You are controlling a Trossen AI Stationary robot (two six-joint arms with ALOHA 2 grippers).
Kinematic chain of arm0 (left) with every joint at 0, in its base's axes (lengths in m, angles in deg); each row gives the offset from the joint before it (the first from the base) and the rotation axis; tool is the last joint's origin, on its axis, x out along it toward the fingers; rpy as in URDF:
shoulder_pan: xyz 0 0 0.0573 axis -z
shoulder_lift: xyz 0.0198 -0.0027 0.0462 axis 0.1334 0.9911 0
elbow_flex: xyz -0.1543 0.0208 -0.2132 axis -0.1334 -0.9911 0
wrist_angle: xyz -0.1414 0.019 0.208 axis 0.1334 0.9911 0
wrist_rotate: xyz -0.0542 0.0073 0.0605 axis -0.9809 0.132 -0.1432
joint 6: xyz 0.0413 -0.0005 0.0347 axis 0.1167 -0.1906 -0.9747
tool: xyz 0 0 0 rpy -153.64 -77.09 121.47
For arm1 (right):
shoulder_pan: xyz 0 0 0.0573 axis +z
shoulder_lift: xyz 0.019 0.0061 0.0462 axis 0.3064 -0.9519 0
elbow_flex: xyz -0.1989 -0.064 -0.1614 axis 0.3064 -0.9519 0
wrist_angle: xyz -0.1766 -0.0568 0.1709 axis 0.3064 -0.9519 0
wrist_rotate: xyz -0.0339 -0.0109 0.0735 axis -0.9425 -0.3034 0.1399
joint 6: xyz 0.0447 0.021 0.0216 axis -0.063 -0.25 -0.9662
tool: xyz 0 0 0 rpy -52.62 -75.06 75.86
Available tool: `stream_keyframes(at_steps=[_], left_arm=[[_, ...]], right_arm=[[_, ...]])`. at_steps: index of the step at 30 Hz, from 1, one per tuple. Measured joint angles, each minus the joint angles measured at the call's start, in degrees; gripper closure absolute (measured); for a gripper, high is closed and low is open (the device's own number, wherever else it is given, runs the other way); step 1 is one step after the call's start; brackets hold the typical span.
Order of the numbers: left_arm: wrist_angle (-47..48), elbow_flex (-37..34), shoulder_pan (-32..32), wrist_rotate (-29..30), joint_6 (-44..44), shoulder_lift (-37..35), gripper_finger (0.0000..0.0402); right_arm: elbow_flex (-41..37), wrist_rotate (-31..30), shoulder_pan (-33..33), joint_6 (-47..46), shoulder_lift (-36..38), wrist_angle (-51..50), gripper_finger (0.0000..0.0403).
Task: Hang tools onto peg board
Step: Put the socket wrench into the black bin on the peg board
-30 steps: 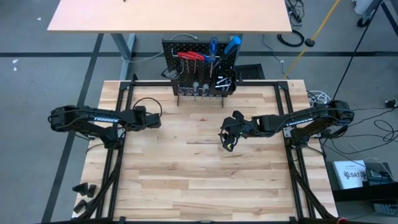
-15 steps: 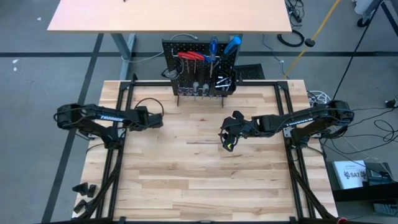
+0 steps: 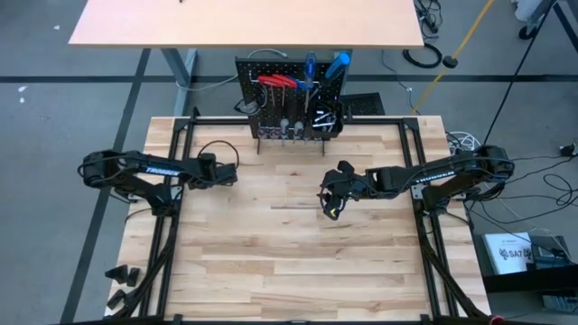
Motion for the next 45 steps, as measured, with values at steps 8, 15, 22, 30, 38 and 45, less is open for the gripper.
stream_keyframes(at_steps=[8, 15, 22, 30, 38, 45], left_arm=[[-0.22, -0.02, -0.04, -1.55, -0.67, 0.00, 0.0212], [-1.25, 0.00, -0.02, -3.23, -0.70, 0.00, 0.0270], [-1.69, 0.30, 0.07, -3.81, -2.93, 0.05, 0.0300], [-0.88, 1.97, 0.17, -6.02, -8.30, -1.57, 0.0303], [-0.78, 2.12, 0.17, -7.06, -12.83, -4.25, 0.0304], [-0.83, 2.04, 0.16, -7.85, -14.79, -5.11, 0.0275]], right_arm=[[0.00, 0.00, 0.00, -0.01, 0.00, -0.02, 0.0254], [-0.02, 0.00, 0.00, -0.01, 0.00, -0.01, 0.0254], [-0.02, -0.01, 0.00, 0.00, 0.00, 0.00, 0.0254], [-0.02, -0.02, 0.01, -0.01, 0.01, 0.00, 0.0254], [-0.02, 0.00, 0.02, -0.01, 0.02, -0.01, 0.0254], [-0.02, 0.00, 0.02, -0.01, 0.02, -0.02, 0.0254]])
